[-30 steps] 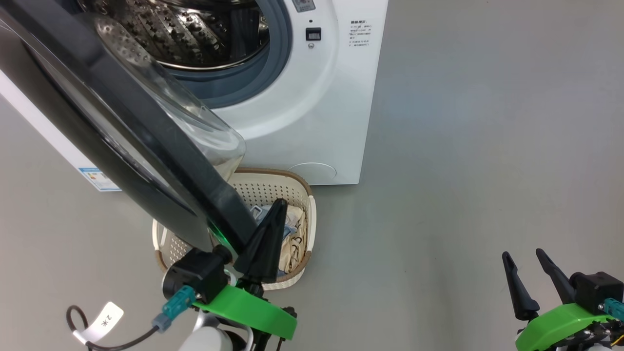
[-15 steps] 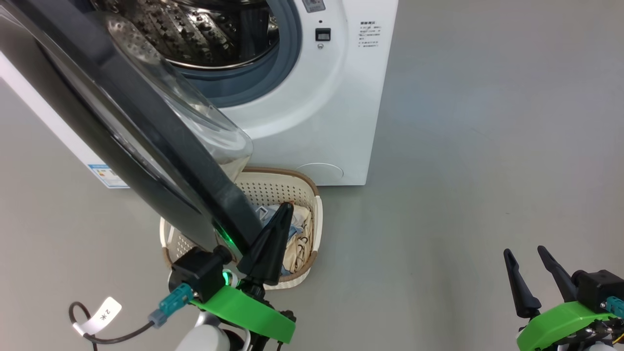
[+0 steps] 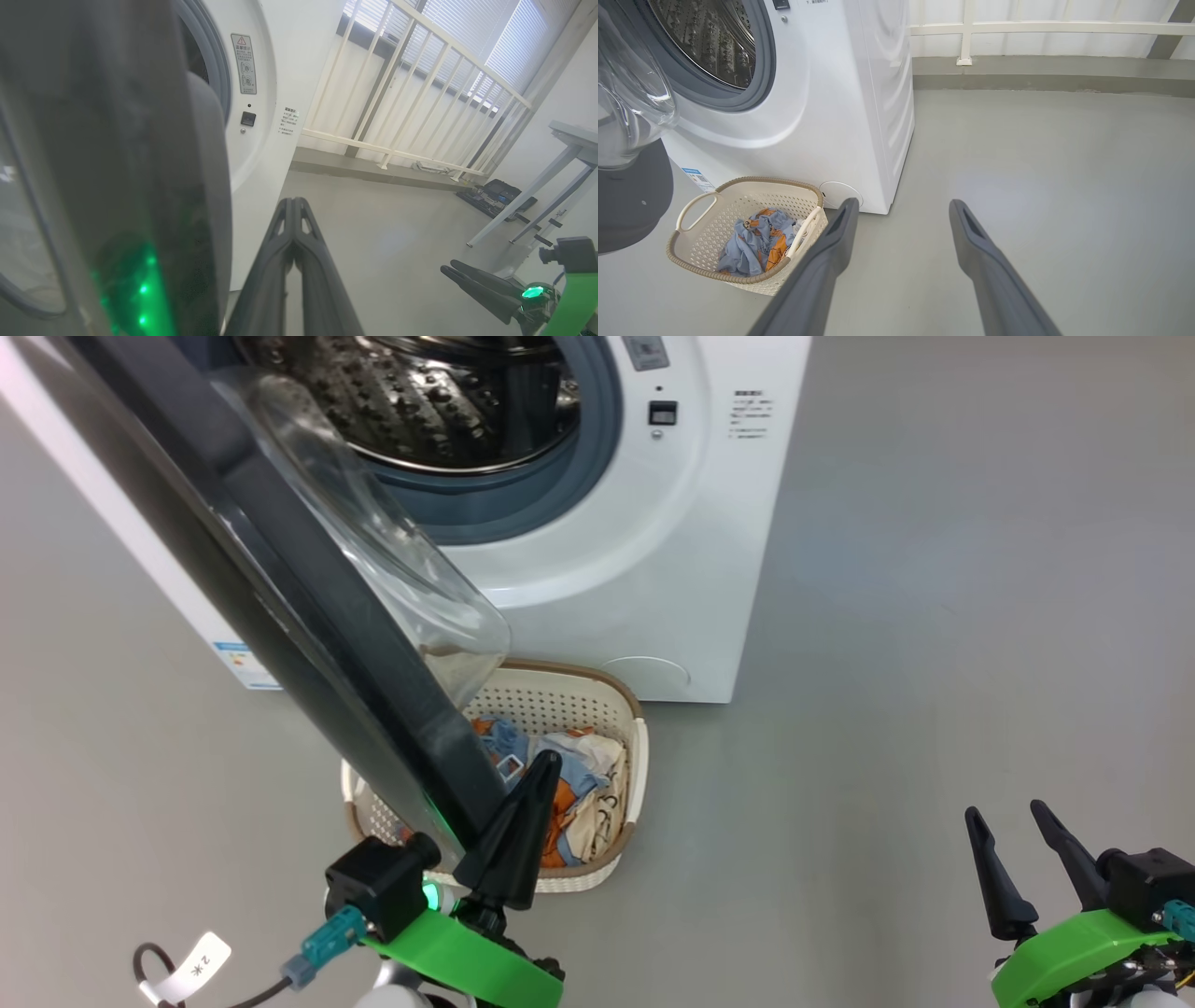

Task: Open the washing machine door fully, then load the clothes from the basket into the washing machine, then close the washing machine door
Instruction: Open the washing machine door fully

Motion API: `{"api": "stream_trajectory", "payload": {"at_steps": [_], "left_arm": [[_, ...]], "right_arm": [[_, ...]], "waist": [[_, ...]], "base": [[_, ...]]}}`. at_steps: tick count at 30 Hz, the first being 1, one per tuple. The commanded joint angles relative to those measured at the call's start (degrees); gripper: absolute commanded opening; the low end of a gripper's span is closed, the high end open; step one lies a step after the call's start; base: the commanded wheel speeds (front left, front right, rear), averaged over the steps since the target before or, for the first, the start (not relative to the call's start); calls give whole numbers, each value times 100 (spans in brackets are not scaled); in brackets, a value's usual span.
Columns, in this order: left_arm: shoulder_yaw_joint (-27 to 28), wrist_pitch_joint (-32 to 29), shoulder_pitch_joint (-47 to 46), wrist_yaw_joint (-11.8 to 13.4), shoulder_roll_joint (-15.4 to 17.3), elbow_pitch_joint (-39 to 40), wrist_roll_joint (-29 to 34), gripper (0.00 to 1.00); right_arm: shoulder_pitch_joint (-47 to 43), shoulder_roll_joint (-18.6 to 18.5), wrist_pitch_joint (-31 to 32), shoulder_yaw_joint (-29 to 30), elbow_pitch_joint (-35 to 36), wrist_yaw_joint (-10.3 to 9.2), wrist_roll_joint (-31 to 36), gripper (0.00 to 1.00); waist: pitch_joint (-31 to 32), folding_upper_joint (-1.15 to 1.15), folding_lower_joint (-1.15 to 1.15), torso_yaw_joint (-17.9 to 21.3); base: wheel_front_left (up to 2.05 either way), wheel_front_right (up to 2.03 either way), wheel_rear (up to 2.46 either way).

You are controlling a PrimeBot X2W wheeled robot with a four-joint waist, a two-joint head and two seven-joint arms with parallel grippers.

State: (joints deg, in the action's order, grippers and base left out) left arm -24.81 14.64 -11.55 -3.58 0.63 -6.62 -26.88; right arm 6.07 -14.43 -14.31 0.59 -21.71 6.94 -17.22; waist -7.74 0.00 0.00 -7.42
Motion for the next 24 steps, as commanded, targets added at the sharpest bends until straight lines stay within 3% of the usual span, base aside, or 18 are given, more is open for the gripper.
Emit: {"api": "stream_trajectory", "payload": {"at_steps": [1, 24], "left_arm": [[433, 36, -34, 90, 225, 46, 10, 0], [326, 36, 306, 328, 225, 370, 27, 0]], "right_arm": [[47, -118, -69, -136, 147, 55, 27, 100], [-4, -282, -69, -3, 267, 55, 22, 100]], "waist": [[14, 0, 0, -90], [-75, 0, 0, -1200]], "base": [[0, 0, 0], [0, 0, 0]]}}
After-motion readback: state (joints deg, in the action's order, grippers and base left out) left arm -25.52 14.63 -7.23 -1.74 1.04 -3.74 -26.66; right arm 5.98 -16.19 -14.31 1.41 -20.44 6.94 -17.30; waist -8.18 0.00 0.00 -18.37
